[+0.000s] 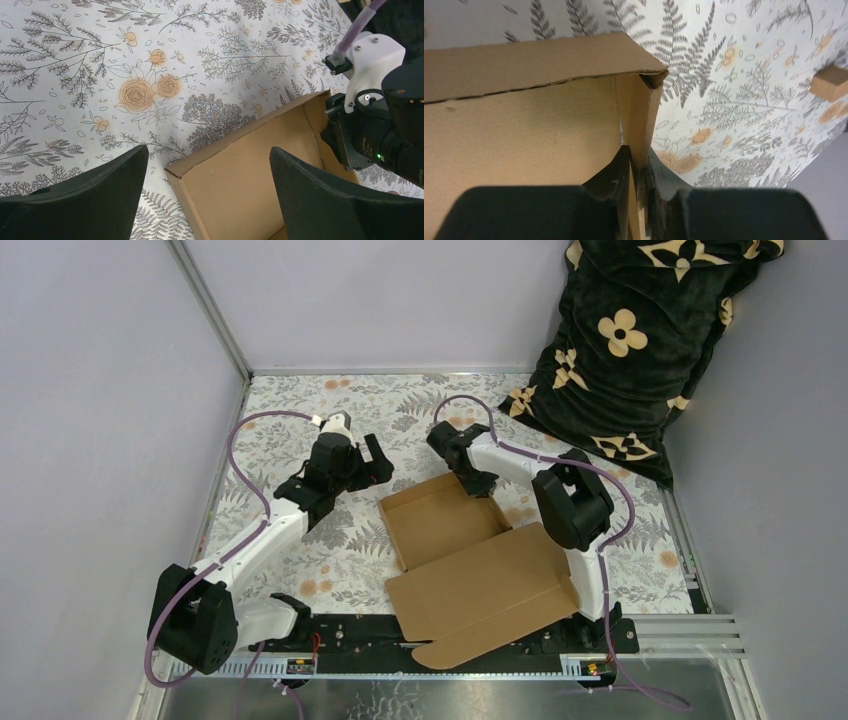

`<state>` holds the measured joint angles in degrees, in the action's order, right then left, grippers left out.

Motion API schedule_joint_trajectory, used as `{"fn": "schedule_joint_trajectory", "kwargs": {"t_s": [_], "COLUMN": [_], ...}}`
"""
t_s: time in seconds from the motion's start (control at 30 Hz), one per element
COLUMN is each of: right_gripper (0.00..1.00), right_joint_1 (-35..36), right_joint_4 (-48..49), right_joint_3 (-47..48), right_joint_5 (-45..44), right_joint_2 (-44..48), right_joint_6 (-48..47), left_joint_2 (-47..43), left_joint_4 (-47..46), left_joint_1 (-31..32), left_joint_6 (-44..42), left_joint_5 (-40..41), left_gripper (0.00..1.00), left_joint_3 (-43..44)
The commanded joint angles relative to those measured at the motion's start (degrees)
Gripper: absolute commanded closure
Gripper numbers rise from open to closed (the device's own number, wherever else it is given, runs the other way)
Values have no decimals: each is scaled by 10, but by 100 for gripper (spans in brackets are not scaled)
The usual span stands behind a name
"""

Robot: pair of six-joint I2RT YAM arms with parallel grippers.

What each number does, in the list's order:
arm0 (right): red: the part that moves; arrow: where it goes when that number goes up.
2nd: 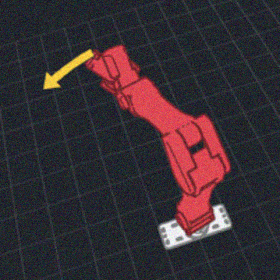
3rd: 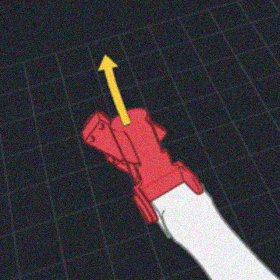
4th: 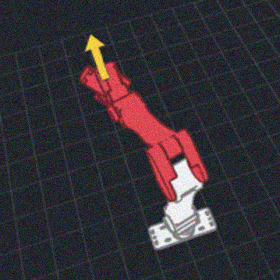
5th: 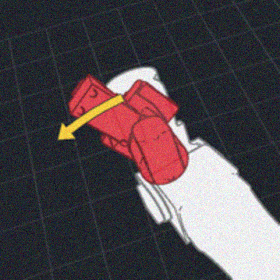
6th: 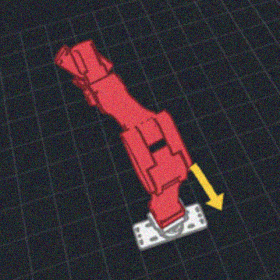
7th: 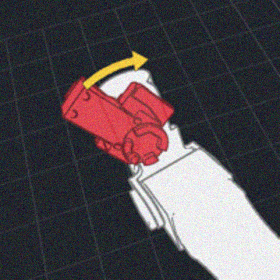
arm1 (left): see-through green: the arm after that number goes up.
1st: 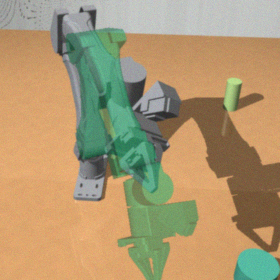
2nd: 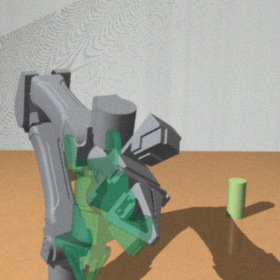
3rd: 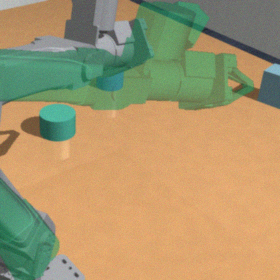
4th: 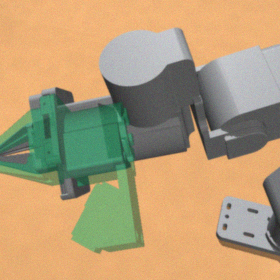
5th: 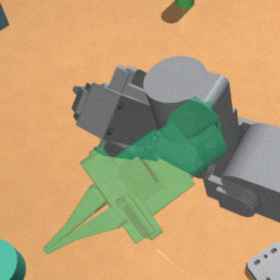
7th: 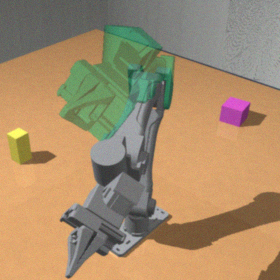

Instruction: Fold the paper box

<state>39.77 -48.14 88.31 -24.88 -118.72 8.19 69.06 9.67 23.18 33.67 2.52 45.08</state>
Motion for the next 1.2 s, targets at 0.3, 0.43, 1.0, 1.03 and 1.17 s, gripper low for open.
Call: {"fn": "schedule_joint_trajectory", "kwargs": {"t_s": [0.3,0.43,1.0,1.03,1.17], "right_gripper": [40,34,22,21,22], "right_joint_1": [1,1,-22,-23,-25], "right_joint_4": [26,-8,-23,-25,-24], "right_joint_3": [146,234,82,66,7], "right_joint_5": [5,7,8,11,38], "right_joint_2": [-17,-12,299,318,388], "right_joint_6": [-139,-147,22,29,63], "left_joint_2": [14,23,146,159,195], "left_joint_4": [-8,-6,19,24,29], "left_joint_1": [-10,-13,-9,-6,7], "left_joint_6": [-14,-13,-50,-55,-63], "left_joint_5": [9,12,-47,-50,-51], "left_gripper": [3,3,5,5,6], "left_joint_3": [17,20,145,153,166]}}
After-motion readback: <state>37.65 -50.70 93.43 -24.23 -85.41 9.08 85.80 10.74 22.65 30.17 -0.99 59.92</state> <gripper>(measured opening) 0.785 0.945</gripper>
